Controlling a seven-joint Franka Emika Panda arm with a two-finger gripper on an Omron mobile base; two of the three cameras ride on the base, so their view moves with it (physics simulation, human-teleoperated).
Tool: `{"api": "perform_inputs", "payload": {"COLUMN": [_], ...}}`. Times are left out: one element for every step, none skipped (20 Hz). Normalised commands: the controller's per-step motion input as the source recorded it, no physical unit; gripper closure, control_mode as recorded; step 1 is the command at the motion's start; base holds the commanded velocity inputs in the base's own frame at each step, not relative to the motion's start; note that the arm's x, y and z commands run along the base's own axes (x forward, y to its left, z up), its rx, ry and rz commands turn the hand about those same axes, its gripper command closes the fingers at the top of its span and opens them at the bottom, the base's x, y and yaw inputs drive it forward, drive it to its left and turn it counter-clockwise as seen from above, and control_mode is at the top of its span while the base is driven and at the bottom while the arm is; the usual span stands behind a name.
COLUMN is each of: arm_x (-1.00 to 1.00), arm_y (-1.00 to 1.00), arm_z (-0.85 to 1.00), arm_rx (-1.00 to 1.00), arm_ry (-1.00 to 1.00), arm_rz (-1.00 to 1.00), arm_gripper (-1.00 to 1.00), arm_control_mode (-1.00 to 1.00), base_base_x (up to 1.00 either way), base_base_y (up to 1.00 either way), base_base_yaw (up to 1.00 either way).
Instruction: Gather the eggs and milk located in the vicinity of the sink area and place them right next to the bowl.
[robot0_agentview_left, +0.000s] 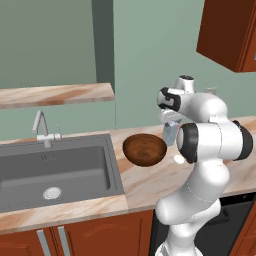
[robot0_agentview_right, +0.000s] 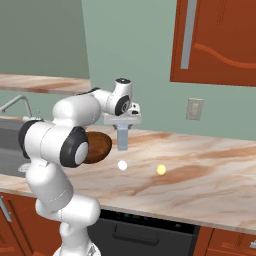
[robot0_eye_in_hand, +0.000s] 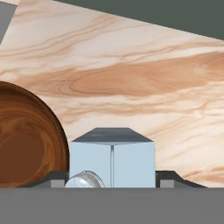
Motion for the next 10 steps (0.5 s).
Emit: {"api": "perform_inputs", "payload": {"arm_x": [-0.09, -0.05, -0.04, -0.04, 0.00, 0.00, 0.00, 0.00, 0.00, 0.00], "arm_y": [0.01, 0.00, 0.00, 0.00, 0.00, 0.00, 0.00, 0.00, 0.00, 0.00], "arm_z": [-0.22, -0.24, -0.26, -0.26, -0.26, -0.27, -0.24, -0.23, -0.22, -0.22], "arm_rx": [0.00, 0.00, 0.00, 0.00, 0.00, 0.00, 0.00, 0.00, 0.00, 0.00], "arm_ry": [0.00, 0.00, 0.01, 0.01, 0.01, 0.00, 0.00, 0.00, 0.00, 0.01], "arm_rz": [0.00, -0.01, 0.00, -0.01, -0.01, -0.01, -0.01, -0.01, -0.01, -0.01], "arm_gripper": [1.00, 1.00, 1.00, 1.00, 1.00, 1.00, 1.00, 1.00, 1.00, 1.00], "arm_control_mode": [-1.00, -1.00, -1.00, -1.00, -1.00, -1.00, -1.00, -1.00, -1.00, -1.00], "base_base_x": [0.00, 0.00, 0.00, 0.00, 0.00, 0.00, 0.00, 0.00, 0.00, 0.00], "base_base_y": [0.00, 0.00, 0.00, 0.00, 0.00, 0.00, 0.00, 0.00, 0.00, 0.00], "base_base_yaw": [0.00, 0.00, 0.00, 0.00, 0.00, 0.00, 0.00, 0.00, 0.00, 0.00]}}
